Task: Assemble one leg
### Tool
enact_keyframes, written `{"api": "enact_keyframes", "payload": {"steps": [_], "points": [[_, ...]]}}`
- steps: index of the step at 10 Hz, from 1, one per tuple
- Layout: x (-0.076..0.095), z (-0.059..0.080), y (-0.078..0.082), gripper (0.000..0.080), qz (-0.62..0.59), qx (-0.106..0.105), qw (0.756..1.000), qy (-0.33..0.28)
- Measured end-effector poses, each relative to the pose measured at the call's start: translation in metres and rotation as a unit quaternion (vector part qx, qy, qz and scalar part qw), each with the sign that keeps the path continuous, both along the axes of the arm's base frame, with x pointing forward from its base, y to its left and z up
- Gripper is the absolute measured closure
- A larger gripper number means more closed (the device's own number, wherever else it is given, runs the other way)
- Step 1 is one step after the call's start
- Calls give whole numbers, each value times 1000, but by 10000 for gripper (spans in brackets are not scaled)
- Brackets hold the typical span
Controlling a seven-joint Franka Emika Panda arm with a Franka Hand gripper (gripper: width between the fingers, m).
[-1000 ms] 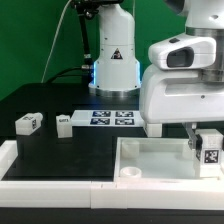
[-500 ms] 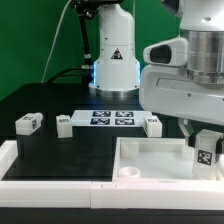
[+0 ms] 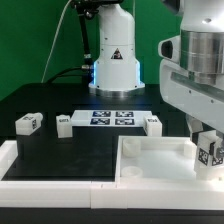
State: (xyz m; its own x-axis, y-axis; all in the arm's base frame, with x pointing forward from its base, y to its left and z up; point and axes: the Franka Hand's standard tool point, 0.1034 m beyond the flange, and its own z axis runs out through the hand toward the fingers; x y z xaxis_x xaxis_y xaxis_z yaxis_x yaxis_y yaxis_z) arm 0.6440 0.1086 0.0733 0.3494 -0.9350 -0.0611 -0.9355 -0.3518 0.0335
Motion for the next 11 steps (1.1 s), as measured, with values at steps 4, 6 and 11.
{"api": "enact_keyframes", "payload": {"steps": [4,6,11], "points": [[0,0,0,408,-24,2,1000,0],[3,1,3,188,40,6,999,-16],[3,0,5,151,390,16,920,-41]]}}
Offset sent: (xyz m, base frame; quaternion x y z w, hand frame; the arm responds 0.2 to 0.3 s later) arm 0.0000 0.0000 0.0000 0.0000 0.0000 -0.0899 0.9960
